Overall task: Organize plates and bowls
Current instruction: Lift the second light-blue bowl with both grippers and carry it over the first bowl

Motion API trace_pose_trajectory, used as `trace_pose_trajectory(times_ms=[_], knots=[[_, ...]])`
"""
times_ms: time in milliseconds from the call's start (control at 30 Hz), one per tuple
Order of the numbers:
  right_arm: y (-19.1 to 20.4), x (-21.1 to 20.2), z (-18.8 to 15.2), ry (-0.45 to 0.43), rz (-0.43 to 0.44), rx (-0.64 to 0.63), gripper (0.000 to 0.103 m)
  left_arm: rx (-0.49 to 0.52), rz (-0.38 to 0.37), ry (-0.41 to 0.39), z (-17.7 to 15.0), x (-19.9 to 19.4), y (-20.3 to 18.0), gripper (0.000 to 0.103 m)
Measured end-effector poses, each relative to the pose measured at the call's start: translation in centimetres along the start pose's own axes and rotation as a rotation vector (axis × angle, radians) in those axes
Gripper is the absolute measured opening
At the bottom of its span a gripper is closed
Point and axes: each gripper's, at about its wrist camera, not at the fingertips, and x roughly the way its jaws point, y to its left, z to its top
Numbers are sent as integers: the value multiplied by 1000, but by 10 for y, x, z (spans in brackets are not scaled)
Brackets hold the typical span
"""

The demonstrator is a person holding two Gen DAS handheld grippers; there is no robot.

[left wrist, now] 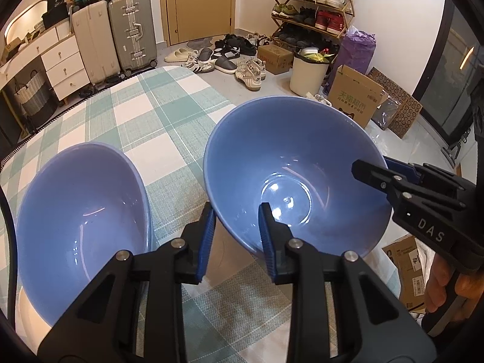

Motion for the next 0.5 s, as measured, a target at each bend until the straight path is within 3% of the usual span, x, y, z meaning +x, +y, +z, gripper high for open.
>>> trace_pose_trajectory(times_ms=[500], knots=[[17,-26,1,-64,3,-32,31,1,17,-79,6,-43,1,26]])
